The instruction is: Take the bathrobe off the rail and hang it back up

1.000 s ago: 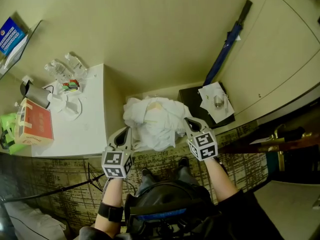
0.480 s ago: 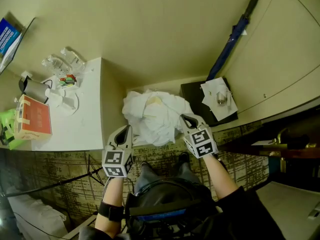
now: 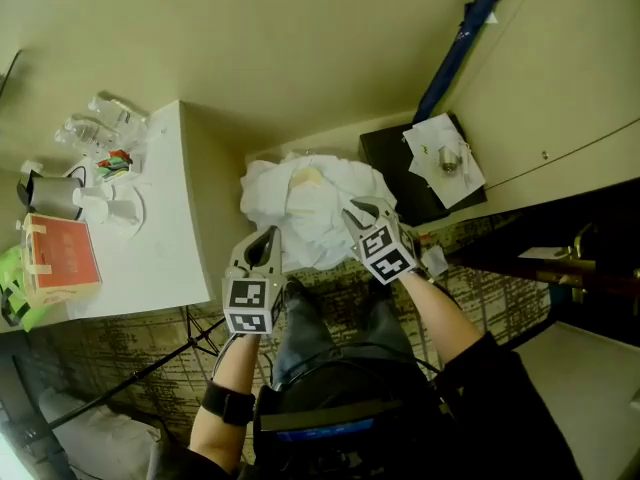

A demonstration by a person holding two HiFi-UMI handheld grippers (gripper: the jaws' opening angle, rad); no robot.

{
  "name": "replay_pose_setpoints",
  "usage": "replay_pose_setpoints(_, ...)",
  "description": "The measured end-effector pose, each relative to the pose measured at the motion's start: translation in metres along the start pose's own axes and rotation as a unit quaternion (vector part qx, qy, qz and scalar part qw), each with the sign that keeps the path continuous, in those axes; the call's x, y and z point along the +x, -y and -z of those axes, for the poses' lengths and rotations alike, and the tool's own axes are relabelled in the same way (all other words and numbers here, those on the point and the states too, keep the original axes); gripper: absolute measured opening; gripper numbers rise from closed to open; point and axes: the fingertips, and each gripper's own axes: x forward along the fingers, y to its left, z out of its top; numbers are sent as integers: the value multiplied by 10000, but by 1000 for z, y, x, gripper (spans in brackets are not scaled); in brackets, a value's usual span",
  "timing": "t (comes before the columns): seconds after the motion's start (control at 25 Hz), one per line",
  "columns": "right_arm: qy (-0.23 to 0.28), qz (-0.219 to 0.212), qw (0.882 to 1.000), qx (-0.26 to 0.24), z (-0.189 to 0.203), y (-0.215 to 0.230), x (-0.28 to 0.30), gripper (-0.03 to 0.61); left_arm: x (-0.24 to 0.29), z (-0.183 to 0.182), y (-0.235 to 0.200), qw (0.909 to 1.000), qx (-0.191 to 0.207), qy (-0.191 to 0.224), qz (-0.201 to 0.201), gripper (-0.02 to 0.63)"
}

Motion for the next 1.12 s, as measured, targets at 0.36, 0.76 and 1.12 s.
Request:
replay_pose_setpoints(0.36, -823, -50, 9951, -547, 28, 2, 91, 204, 51, 36, -15, 9991, -185, -189, 325, 2)
replay_pose_setpoints(0.76, -1373, 52, 9882, -682, 80, 28, 223, 229, 141, 104, -55, 9989, -424, -163, 106, 2)
replay_pose_setpoints(1.12, -1795, 82, 9809, -741, 128, 36, 304, 229, 210, 156, -76, 9978, -616, -201, 119, 2)
